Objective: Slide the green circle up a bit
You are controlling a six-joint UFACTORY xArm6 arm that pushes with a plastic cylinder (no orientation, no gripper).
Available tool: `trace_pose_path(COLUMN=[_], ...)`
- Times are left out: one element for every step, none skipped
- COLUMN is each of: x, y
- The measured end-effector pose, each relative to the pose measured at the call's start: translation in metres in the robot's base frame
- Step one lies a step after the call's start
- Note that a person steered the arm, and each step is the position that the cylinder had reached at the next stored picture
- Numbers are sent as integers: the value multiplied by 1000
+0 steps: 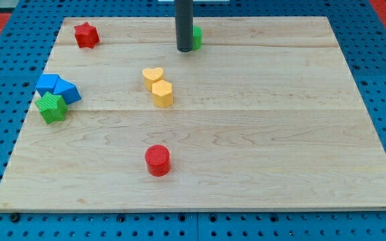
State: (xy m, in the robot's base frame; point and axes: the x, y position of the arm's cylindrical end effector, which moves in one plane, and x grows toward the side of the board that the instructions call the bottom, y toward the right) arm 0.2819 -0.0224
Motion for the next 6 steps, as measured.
trace_pose_path(x=[13,17,-27,-1,94,217], y=[26,49,29,45,117,151])
